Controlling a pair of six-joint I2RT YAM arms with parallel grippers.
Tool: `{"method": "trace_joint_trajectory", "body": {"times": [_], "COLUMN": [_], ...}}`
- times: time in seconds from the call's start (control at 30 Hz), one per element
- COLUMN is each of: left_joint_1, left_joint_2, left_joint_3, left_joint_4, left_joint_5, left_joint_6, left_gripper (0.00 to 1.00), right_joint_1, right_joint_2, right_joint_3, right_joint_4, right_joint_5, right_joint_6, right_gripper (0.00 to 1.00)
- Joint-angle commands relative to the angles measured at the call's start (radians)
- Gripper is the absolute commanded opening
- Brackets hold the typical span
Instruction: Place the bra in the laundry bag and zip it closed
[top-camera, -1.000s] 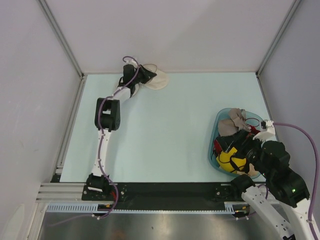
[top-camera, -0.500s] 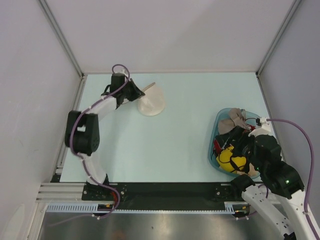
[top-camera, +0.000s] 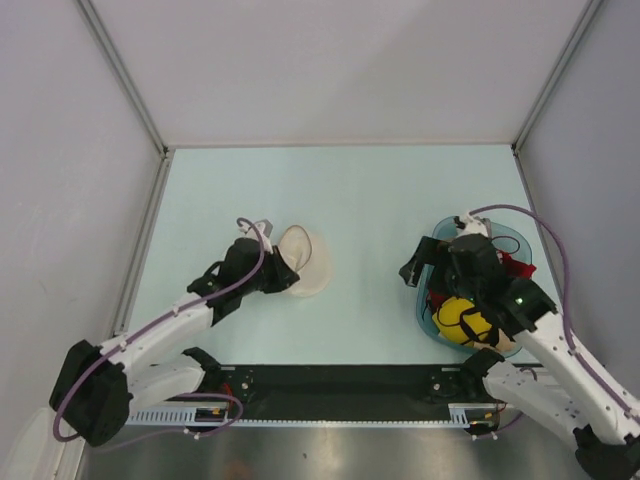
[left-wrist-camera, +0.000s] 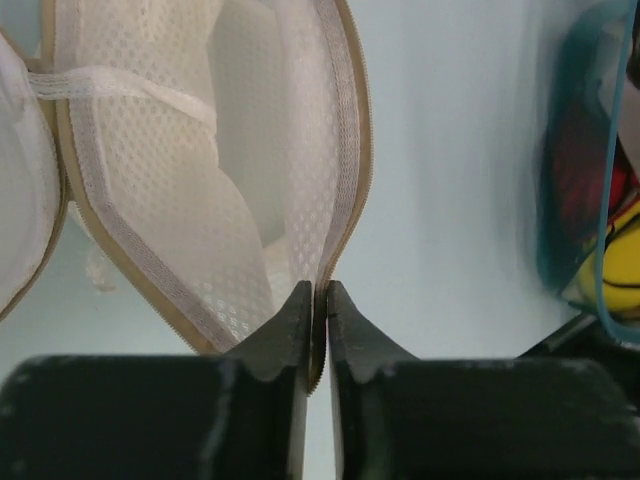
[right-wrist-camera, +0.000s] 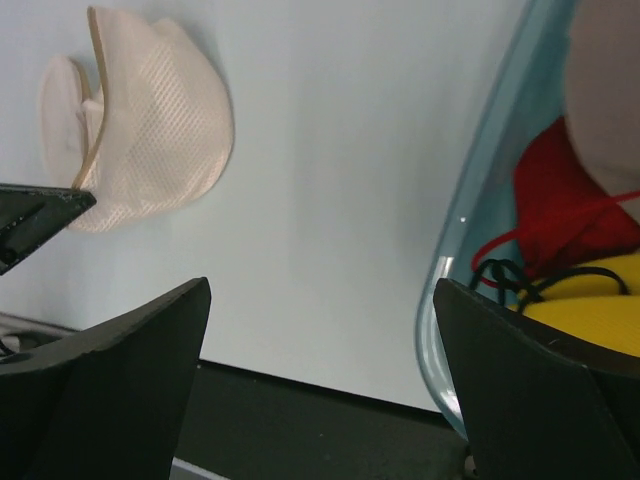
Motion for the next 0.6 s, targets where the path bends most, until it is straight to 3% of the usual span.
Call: {"method": "trace_joint_trajectory", "body": {"times": [0.0,0.03,0.1,0.13,0.23,0.33,0.5,0.57], "left_joint_1": [-0.061,-0.074,-0.075,-0.075,-0.067,0.028,0.301,0.320], "left_joint_2": [-0.139,-0.194,-0.259,-0.325,-0.396,-0.403,-0.176,-0.094], "left_joint_3": [-0.057,-0.075,-0.086,-0.074,-0.008,0.061,0.093,0.095], "left_joint_4": [-0.003,-0.021,-0.047,-0.091,-0.208,-0.286,-0.241,-0.206], "left_joint_5": [-0.052,-0.051,-0.046,-0.064,-0.133,-0.148,0.095,0.104], "left_joint_6": [-0.064,-0.062,-0.062,-0.056,-0.036,-0.036,0.065,0.117], "left_gripper": [0.27,0.49,0.67,0.80,0.95,0.93,0.86,0.87], "right_joint_1": [0.195,0.233,0.328,0.352,0.381,0.379,0.373,0.372], "right_joint_2": [0.156,0.191,0.312,0.348,0.501,0.649,0.865,0.960], "right_joint_3": [0.061,0.072,0.124,0.142,0.210,0.279,0.464,0.521], "right_joint_4": [0.164,0.177,0.206,0.214,0.278,0.350,0.396,0.407], "right_joint_5": [0.149,0.183,0.252,0.275,0.286,0.280,0.301,0.301], "right_joint_6": [-0.013,-0.013,-0.028,-0.030,-0.068,-0.099,-0.088,-0.079], "right_gripper": [1.00,1.00,1.00,1.00,1.00,1.00,1.00,1.00]}}
